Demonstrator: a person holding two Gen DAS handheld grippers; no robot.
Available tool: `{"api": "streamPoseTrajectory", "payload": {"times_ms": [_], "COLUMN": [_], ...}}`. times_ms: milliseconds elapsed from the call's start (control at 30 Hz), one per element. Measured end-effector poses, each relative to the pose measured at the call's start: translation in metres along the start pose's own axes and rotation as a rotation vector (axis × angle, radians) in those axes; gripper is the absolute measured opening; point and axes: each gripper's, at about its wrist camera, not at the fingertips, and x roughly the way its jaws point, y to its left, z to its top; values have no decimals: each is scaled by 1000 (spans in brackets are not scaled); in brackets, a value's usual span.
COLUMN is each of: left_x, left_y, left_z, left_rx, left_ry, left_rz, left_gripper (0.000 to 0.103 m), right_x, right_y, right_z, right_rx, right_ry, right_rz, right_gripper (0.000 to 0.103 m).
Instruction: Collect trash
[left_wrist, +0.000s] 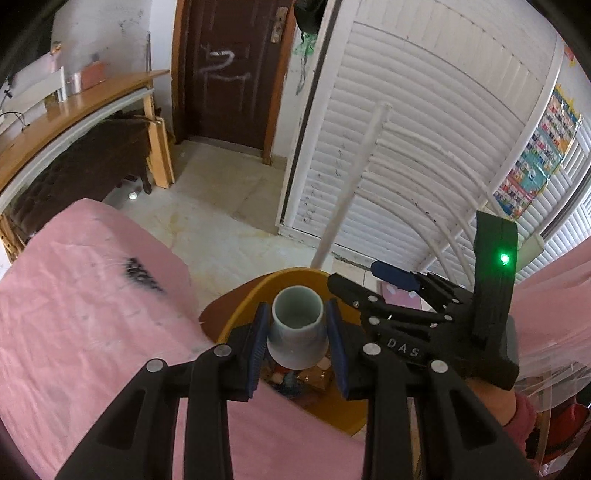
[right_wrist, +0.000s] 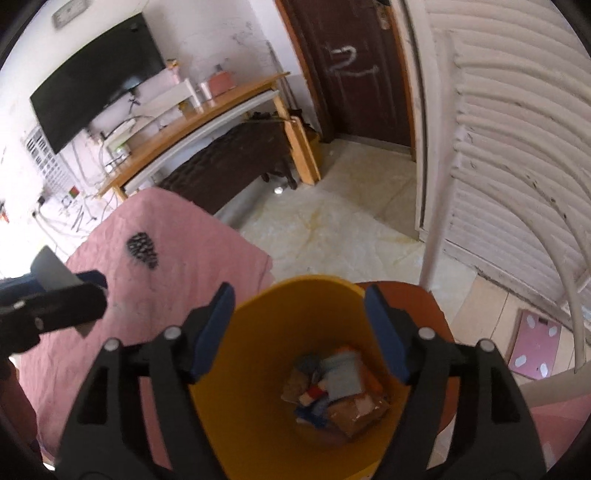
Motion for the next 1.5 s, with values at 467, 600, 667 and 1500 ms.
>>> {"api": "streamPoseTrajectory", "payload": {"times_ms": [467,600,667,1500], "left_x": [-12,-37,-49,-201], "left_y": [14,36,47,143], "left_z": [-8,-31,-40,-193], "left_rx": [-72,-68,-71,-306], "left_ry": [-113,-178,-203,-412], "left_rz": [3,105,159,624], "left_gripper": [96,96,96,96], "right_x": [-30,-36,-41,-68], "right_y": [-37,-8,8,216], "right_z": [5,7,6,-40], "right_rx": [171,127,97,-291], "right_ry": [-111,-132,-144,-154], "right_rz": [35,52,47,259], "right_gripper": [92,97,97,97]}}
